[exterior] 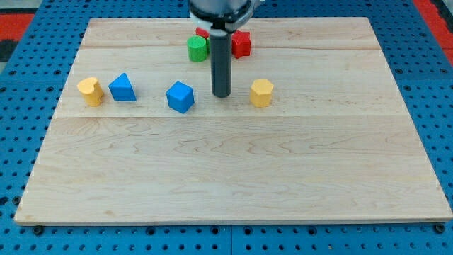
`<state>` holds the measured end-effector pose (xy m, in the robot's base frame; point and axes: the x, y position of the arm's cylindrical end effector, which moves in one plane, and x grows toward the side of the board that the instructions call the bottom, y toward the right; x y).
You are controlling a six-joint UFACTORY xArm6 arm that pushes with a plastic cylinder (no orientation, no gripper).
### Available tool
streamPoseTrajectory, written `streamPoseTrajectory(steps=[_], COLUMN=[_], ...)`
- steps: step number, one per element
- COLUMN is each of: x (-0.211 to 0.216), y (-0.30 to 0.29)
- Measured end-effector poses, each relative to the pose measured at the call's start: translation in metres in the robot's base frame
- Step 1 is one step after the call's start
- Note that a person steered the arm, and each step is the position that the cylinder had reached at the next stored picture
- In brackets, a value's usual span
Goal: Move yellow hexagon into the blue cube
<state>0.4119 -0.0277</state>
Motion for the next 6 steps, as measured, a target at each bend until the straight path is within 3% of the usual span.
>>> streamPoseTrajectory(steps=[1,2,3,4,5,6], x=[0.008,0.006,0.026,0.016,-0.014,-0.016], y=[-0.097,-0.093,0.020,0.147,0.151,0.058])
